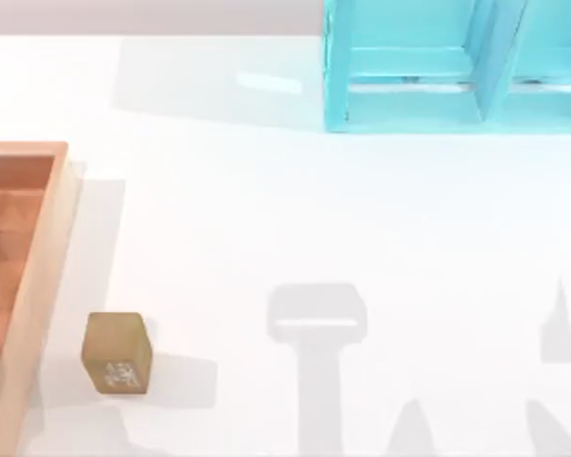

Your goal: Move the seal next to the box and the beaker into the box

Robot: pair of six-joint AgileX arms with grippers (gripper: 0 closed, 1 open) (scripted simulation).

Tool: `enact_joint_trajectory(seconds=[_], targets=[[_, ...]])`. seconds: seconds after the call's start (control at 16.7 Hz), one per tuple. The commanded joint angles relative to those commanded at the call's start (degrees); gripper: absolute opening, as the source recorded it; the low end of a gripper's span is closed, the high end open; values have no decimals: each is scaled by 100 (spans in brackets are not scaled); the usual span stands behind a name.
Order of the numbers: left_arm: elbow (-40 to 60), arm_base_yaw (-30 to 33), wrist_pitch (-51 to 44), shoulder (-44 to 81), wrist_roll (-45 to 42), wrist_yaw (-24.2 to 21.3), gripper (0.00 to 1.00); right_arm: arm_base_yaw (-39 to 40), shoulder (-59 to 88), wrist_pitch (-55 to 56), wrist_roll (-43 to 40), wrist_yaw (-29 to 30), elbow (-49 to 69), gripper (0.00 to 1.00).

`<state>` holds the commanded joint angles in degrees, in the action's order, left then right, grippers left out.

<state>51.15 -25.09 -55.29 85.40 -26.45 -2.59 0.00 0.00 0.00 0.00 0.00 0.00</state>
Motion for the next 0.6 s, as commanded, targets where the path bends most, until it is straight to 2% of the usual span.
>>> enact_joint_trajectory(seconds=[0.42,0.6], targets=[[16,11,-16,-11,0,5,100,0,0,0,0,0,0,100],[372,208,-410,-206,23,65,100,0,0,0,0,0,0,100]])
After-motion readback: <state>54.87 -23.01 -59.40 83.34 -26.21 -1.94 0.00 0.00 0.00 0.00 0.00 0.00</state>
